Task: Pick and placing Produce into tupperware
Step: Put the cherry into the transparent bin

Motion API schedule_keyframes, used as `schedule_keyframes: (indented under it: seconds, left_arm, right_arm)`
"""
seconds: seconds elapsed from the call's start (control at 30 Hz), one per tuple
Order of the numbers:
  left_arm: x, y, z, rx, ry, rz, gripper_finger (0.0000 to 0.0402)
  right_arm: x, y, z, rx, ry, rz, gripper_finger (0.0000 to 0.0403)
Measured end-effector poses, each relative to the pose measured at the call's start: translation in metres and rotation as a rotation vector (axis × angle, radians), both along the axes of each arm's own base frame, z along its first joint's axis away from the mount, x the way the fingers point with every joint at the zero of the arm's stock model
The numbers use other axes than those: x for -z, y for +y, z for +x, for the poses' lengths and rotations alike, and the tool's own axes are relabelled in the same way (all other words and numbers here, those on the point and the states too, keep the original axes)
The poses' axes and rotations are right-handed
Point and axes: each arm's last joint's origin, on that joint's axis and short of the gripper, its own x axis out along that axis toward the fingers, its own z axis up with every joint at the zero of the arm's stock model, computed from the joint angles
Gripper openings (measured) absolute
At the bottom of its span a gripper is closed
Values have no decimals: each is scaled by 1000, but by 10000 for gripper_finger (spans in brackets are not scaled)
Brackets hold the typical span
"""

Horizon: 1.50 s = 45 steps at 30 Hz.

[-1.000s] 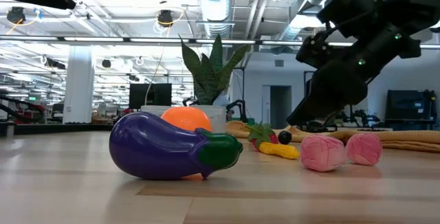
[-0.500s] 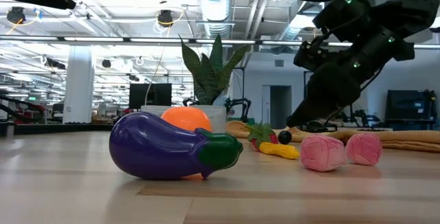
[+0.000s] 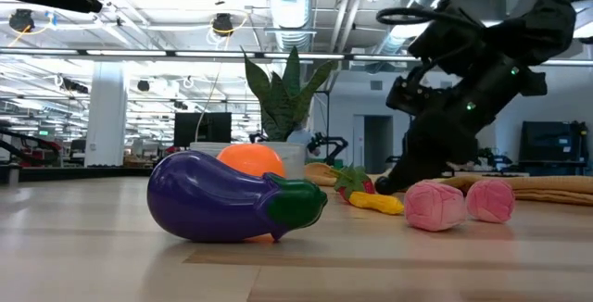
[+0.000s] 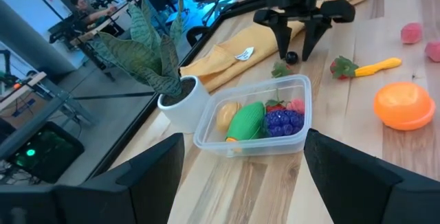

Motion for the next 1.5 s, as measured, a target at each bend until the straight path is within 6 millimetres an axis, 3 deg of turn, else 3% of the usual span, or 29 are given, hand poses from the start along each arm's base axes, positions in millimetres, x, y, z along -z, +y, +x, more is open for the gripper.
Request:
schedule_keyframes:
  seconds: [0.33,0.77,1.07,1.3,1.5]
  left_arm:
    - [0,0,0,0,2,0,291]
    - [1,-1,0,-2,3,-7,291]
    - [1,-1,0,-2,4,-8,291]
    - [1,-1,0,-2,4,-8,291]
    - [1,-1,0,-2,4,-9,291]
  right_arm:
    - [3,-1,7,-6,8,-9,198]
    - [4,-1,7,-9,12,-14,99]
    - [4,-2,6,-5,17,-20,120]
    - [4,-1,6,-5,19,-31,101]
    - [5,0,6,-4,22,-41,113]
